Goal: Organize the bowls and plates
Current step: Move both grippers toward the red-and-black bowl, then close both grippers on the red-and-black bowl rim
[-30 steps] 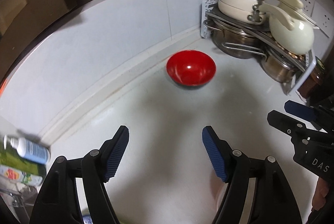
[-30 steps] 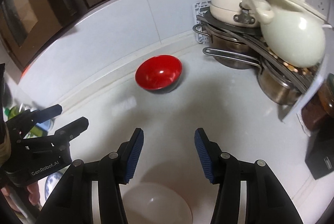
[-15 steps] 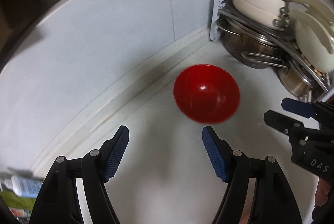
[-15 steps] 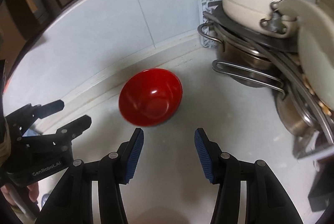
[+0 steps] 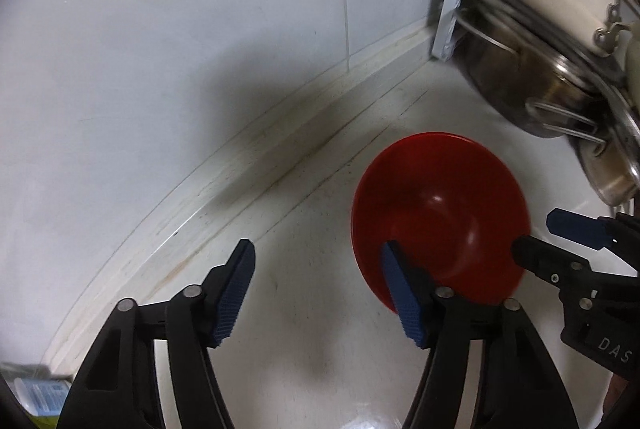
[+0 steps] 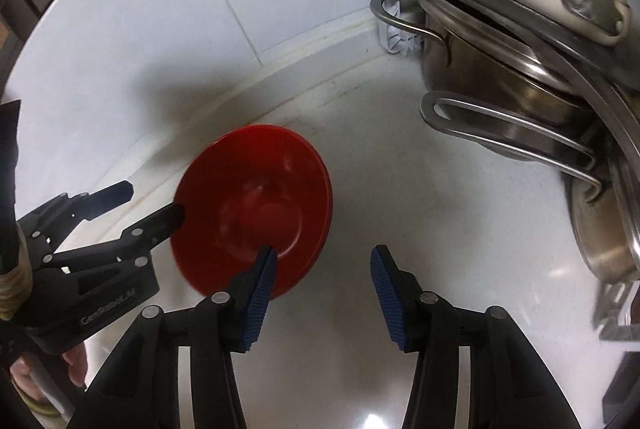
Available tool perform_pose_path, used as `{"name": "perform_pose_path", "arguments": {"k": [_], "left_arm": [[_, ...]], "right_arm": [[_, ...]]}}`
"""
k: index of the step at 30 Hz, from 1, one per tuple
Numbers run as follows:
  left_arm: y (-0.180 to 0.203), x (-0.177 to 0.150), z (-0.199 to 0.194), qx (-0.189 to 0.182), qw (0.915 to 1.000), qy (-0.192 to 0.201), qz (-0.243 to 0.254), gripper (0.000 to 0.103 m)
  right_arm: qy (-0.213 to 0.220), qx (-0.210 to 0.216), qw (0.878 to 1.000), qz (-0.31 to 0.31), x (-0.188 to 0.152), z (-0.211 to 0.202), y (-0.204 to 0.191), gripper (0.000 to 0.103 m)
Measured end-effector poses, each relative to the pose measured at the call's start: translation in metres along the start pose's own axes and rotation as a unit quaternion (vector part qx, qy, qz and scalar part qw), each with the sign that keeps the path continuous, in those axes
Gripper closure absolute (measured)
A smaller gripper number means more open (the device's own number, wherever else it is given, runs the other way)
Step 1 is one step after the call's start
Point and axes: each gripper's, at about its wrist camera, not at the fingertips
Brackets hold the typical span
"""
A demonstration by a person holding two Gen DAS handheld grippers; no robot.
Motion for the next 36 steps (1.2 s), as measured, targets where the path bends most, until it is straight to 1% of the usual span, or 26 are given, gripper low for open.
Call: {"name": "perform_pose_path", "arguments": {"k": [4, 6, 7, 9, 10, 11, 12, 13, 15, 17, 19, 24, 28, 36], "left_arm": [[-0.005, 0.003, 0.012, -0.006, 1.0000, -0.005, -0.004, 0.049], [-0.006, 0.005, 0.018, -0.012, 0.9999, -0.011, -0.004, 0.056], [-0.006, 0.006, 0.020, -0.020, 0.9997, -0.013, -0.004, 0.059], [-0.006, 0.008, 0.024, -0.032, 0.9994, -0.014, -0.005, 0.067], [-0.006, 0.009, 0.025, -0.038, 0.9992, -0.014, -0.005, 0.070], [-0.005, 0.009, 0.026, -0.045, 0.9989, -0.014, -0.005, 0.075], [-0.004, 0.010, 0.027, -0.051, 0.9986, -0.015, -0.005, 0.079], [-0.004, 0.011, 0.028, -0.055, 0.9984, -0.014, -0.005, 0.081], [-0.003, 0.012, 0.029, -0.062, 0.9980, -0.014, -0.005, 0.088], [-0.004, 0.012, 0.030, -0.072, 0.9972, -0.013, -0.010, 0.093], [-0.005, 0.012, 0.031, -0.076, 0.9969, -0.014, -0.017, 0.094], [-0.003, 0.013, 0.032, -0.071, 0.9971, -0.015, -0.022, 0.094], [-0.003, 0.010, 0.025, -0.071, 0.9970, -0.015, -0.027, 0.094], [0.002, -0.008, -0.009, -0.084, 0.9958, -0.010, -0.035, 0.094]], "right_arm": [[-0.011, -0.004, 1.000, -0.001, 0.003, 0.011, -0.005, 0.066], [-0.016, -0.001, 1.000, 0.001, 0.005, 0.016, -0.002, 0.067], [-0.015, 0.000, 1.000, 0.002, 0.005, 0.017, -0.002, 0.068], [-0.015, 0.004, 1.000, 0.002, 0.005, 0.018, -0.003, 0.072], [-0.015, 0.006, 1.000, 0.003, 0.006, 0.020, -0.003, 0.075], [-0.018, 0.011, 1.000, 0.005, 0.007, 0.020, -0.004, 0.080], [-0.019, 0.014, 1.000, 0.004, 0.007, 0.021, -0.005, 0.081], [-0.018, 0.015, 1.000, 0.004, 0.007, 0.020, -0.006, 0.084], [-0.018, 0.015, 1.000, 0.007, 0.006, 0.019, -0.006, 0.086], [-0.020, 0.014, 1.000, 0.016, 0.007, 0.019, -0.005, 0.087], [-0.022, 0.015, 0.999, 0.025, 0.007, 0.019, -0.004, 0.088], [-0.031, 0.017, 0.999, 0.038, 0.008, 0.021, -0.001, 0.089], [-0.031, 0.018, 0.999, 0.038, 0.009, 0.019, 0.000, 0.089], [-0.016, 0.011, 0.999, 0.034, -0.003, -0.015, 0.001, 0.090]]}}
Point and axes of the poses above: each gripper's, at about its wrist camera, not at the fingertips, and z roughly the way its jaws point, y to its right, x to its top, and after that the axes turned 15 degrees about -x, right-handed
